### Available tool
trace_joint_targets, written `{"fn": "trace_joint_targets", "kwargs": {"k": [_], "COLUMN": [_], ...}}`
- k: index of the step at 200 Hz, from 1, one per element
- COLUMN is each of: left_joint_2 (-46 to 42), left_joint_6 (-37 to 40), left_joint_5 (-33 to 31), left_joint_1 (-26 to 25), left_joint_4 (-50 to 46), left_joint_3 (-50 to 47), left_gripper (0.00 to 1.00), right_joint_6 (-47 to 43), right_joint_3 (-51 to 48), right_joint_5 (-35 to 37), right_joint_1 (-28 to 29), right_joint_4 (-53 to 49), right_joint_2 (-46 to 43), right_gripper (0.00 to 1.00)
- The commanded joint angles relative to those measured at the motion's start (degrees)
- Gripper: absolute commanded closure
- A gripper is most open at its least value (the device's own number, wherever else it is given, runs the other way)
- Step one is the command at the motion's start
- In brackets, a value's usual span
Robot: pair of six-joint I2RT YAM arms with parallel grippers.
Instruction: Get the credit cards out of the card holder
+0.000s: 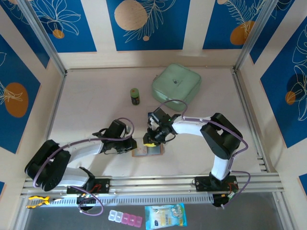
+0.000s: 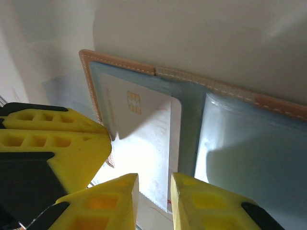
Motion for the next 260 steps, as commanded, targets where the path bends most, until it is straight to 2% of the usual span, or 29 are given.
{"fn": "trace_joint_targets", "kwargs": {"k": [1, 87, 142, 227, 260], "left_joint_2": [1.0, 0.8, 0.8, -0.6, -0.9], "left_joint_6": [1.7, 1.9, 1.8, 1.9, 1.7], "left_joint_5": [-0.3, -0.4, -0.4, -0.8, -0.6], "left_joint_1": [0.8, 0.9, 0.9, 0.9, 0.9], "left_joint_4": [-0.5, -1.1, -1.1, -2.3, -2.5], "left_joint_3": [-0.8, -1.3, -1.4, -1.4, -1.3], "left_gripper": [0.91, 0.93, 0.93, 0.92, 0.91], "right_joint_6": [0.5, -1.1, -0.6, -4.0, -5.0], "right_joint_3": [2.0, 4.2, 4.6, 6.1, 6.9], "right_joint_5": [-0.8, 0.7, -1.8, 6.2, 6.7], "right_joint_1": [0.6, 1.8, 2.4, 2.0, 1.8], "right_joint_4": [-0.8, -3.7, -1.3, -12.2, -13.3], "right_joint_2": [1.4, 4.5, 4.8, 3.5, 2.9], "right_gripper": [0.74, 0.74, 0.74, 0.74, 0.74]}}
